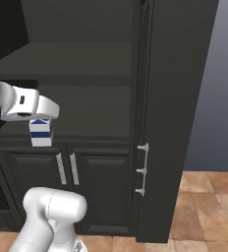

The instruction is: Pick the milk from the counter and place it in the open cabinet.

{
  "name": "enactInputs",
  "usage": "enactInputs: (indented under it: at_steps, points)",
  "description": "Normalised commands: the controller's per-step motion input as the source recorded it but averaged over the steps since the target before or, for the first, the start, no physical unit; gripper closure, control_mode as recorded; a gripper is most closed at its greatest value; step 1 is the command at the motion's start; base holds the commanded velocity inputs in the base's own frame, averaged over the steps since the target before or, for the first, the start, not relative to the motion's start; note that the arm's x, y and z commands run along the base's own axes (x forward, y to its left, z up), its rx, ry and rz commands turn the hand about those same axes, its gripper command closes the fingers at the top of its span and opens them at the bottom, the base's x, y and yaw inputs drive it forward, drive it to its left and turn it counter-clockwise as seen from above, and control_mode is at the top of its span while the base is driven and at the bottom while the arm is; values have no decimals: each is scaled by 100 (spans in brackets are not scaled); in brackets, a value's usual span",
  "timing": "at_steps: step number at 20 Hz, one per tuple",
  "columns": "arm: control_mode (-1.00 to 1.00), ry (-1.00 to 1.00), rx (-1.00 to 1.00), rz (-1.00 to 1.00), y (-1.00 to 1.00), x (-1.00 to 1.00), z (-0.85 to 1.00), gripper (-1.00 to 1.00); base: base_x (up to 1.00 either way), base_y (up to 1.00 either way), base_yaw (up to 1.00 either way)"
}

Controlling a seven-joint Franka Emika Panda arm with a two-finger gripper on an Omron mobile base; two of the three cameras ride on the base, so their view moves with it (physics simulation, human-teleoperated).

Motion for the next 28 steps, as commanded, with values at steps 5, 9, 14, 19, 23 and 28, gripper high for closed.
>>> enactInputs:
  at_steps: [5,9,14,19,23,28]
  points:
    - [100,0,0,0,0,0,0,100,0,31,-6]
    - [100,0,0,0,0,0,0,100,0,22,-5]
    - [100,0,0,0,0,0,0,100,0,19,-4]
    - [-100,0,0,-2,11,3,-15,100,2,9,-2]
    - [-100,0,0,-3,3,-5,0,100,0,0,0]
    - [-100,0,0,-2,0,-13,8,100,0,0,0]
